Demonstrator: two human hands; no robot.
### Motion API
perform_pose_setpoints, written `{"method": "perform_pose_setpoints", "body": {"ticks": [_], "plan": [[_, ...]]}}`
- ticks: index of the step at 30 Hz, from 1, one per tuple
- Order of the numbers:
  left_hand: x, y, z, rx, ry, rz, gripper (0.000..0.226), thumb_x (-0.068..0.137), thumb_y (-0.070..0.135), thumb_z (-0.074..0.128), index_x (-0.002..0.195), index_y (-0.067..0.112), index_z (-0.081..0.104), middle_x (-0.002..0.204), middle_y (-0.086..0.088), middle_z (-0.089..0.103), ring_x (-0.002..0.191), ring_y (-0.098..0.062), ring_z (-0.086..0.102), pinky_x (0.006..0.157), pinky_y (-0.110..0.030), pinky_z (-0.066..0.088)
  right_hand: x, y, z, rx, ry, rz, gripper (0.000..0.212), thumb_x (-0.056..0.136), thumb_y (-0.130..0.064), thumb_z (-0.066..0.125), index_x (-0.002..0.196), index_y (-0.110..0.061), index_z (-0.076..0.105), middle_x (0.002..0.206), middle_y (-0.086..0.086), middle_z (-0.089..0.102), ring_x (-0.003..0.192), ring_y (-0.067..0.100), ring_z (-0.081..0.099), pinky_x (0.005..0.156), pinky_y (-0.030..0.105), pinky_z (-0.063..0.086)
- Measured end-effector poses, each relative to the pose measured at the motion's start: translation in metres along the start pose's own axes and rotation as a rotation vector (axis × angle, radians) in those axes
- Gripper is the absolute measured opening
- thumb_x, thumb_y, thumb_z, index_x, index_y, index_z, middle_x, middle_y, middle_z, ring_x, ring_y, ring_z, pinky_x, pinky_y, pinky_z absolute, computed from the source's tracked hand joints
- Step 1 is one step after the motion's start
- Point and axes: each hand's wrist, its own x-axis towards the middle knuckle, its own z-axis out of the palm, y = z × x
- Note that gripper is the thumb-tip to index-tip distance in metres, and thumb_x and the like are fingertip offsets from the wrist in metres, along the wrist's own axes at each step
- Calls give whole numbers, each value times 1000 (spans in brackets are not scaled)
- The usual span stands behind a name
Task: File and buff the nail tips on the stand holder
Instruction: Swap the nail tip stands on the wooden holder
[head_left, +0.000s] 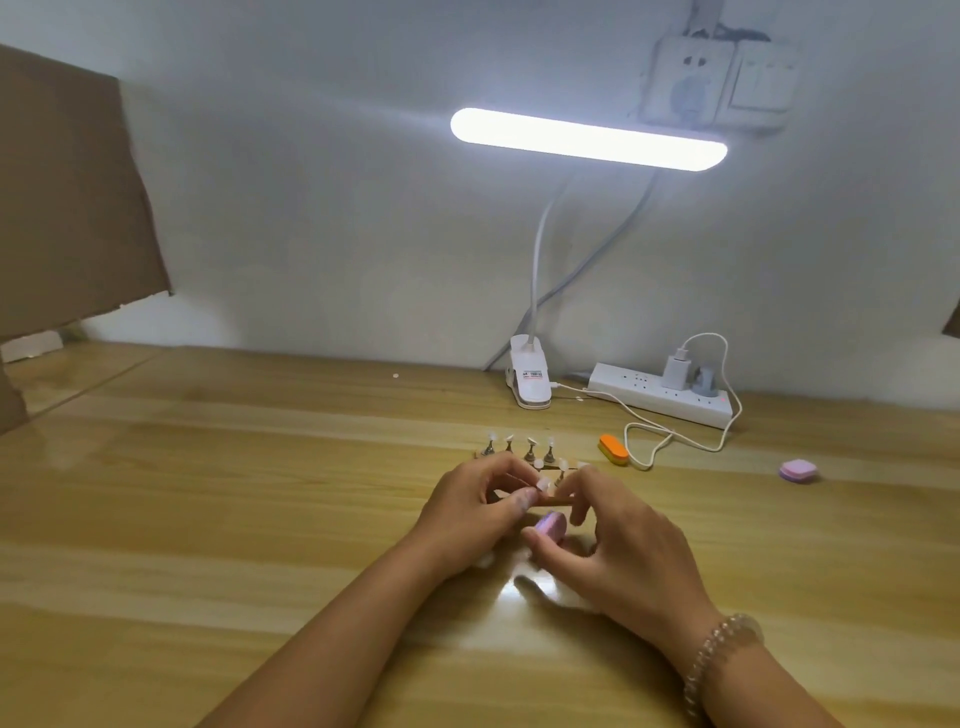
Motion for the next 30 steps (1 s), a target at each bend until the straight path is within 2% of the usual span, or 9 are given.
{"method": "perform_pose_setpoints", "body": {"ticks": [2, 5, 7, 11, 14, 19, 23, 26, 30], "plan": [[0, 0, 0, 26, 7, 22, 9, 92, 14, 69, 91, 23, 72, 92, 5, 75, 65, 5, 60, 67, -24, 47, 3, 1, -1, 45, 49, 29, 43, 72, -72, 57, 100, -40, 50, 86, -21, 53, 68, -2, 54, 53, 21, 41], [-1, 0, 1, 25, 7, 41, 10, 91, 14, 69, 90, 23, 72, 88, 8, 73, 61, 8, 56, 65, -21, 44, 5, 2, 2, 74, 116, 33, 27, 80, -50, 70, 100, -35, 60, 87, -26, 51, 76, -17, 51, 53, 12, 30], [-1, 1, 2, 31, 16, 54, 10, 91, 14, 70, 90, 23, 73, 87, 8, 73, 62, 8, 57, 64, -18, 43, 5, 2, 2, 74, 109, 19, 19, 81, -39, 75, 95, -33, 63, 88, -28, 51, 77, -21, 51, 53, 12, 31], [-2, 5, 3, 69, 31, 82, 9, 89, 18, 72, 88, 27, 72, 86, 12, 74, 61, 8, 57, 63, -16, 42, 9, -1, 3, 112, 140, 21, 13, 82, -37, 74, 91, -33, 65, 91, -22, 58, 62, -3, 56, 55, 25, 46], [-4, 9, 3, 157, 142, 81, 13, 85, 23, 72, 86, 34, 66, 93, 19, 70, 57, 0, 53, 60, -27, 45, 11, -5, 5, 128, 207, 20, 12, 83, -32, 75, 89, -33, 65, 90, -19, 58, 62, 1, 55, 58, 31, 50], [-2, 9, -6, 285, 438, 10, 28, 77, 22, 71, 87, 34, 49, 96, 17, 54, 79, -5, 51, 71, -29, 46, 17, -1, 11, 62, 261, -17, 14, 80, -23, 78, 92, -22, 70, 96, -9, 55, 87, 16, 56, 73, 39, 48], [1, -1, -7, 478, 308, -146, 27, 79, 37, 69, 101, 37, 53, 115, 17, 57, 110, -14, 49, 91, -31, 40, 26, 2, 15, -32, 248, 12, 16, 78, -28, 79, 92, -27, 71, 104, -5, 55, 97, 19, 53, 79, 39, 39], [3, -6, -5, 563, 238, -187, 25, 82, 45, 63, 105, 39, 53, 119, 22, 58, 118, -10, 48, 87, -29, 27, 34, 0, 18, -43, 213, 16, 14, 80, -31, 78, 92, -30, 72, 109, -5, 56, 101, 19, 49, 82, 37, 36], [5, -9, -6, 546, 235, -174, 22, 82, 45, 63, 99, 42, 51, 116, 21, 59, 117, -8, 50, 86, -29, 27, 40, -4, 26, -58, 178, 31, 10, 81, -33, 75, 90, -35, 70, 113, -7, 54, 108, 17, 42, 86, 33, 25]]}}
